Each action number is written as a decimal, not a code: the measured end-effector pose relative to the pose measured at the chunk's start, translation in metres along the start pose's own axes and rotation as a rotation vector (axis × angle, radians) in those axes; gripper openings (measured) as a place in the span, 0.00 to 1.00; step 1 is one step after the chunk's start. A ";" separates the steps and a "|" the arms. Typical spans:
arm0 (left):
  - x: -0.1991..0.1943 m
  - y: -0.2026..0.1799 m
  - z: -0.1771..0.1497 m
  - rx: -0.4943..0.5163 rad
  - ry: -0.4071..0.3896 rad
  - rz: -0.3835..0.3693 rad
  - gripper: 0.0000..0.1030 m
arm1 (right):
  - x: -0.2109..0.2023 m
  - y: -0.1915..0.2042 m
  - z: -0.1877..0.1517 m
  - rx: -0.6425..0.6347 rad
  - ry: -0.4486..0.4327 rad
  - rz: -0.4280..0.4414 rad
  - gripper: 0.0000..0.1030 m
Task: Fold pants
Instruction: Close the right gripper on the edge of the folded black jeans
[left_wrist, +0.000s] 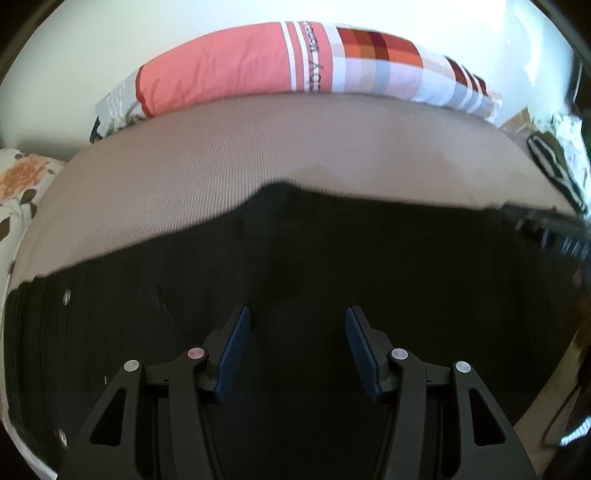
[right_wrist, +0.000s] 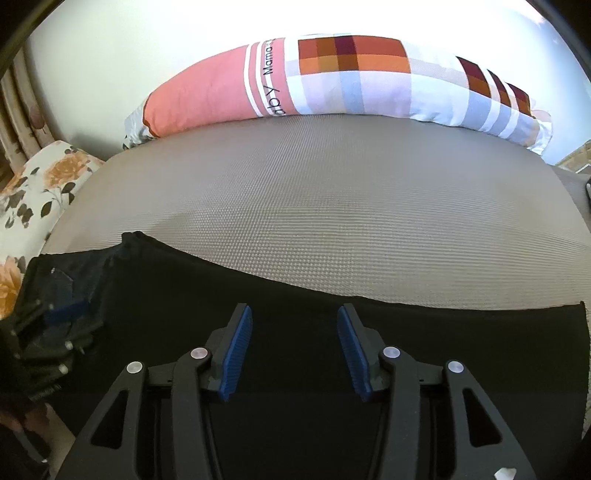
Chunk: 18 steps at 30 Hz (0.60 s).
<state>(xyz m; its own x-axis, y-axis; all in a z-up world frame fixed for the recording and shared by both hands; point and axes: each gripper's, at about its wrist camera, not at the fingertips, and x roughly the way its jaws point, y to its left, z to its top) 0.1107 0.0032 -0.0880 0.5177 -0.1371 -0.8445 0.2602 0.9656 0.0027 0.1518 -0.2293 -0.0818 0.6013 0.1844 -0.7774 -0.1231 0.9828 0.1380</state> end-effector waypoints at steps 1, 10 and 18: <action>0.000 0.000 -0.005 0.002 0.005 0.005 0.53 | -0.003 -0.003 -0.002 0.000 0.001 -0.001 0.47; -0.006 0.004 -0.015 -0.060 -0.019 0.007 0.58 | -0.036 -0.044 -0.027 0.062 0.019 -0.008 0.47; -0.006 0.002 -0.015 -0.073 -0.018 0.014 0.61 | -0.073 -0.128 -0.046 0.238 0.060 0.053 0.47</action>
<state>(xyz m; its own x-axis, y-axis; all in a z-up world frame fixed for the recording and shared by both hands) 0.0957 0.0096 -0.0909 0.5352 -0.1272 -0.8351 0.1935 0.9808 -0.0254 0.0868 -0.3696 -0.0710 0.5503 0.2418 -0.7992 0.0404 0.9483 0.3148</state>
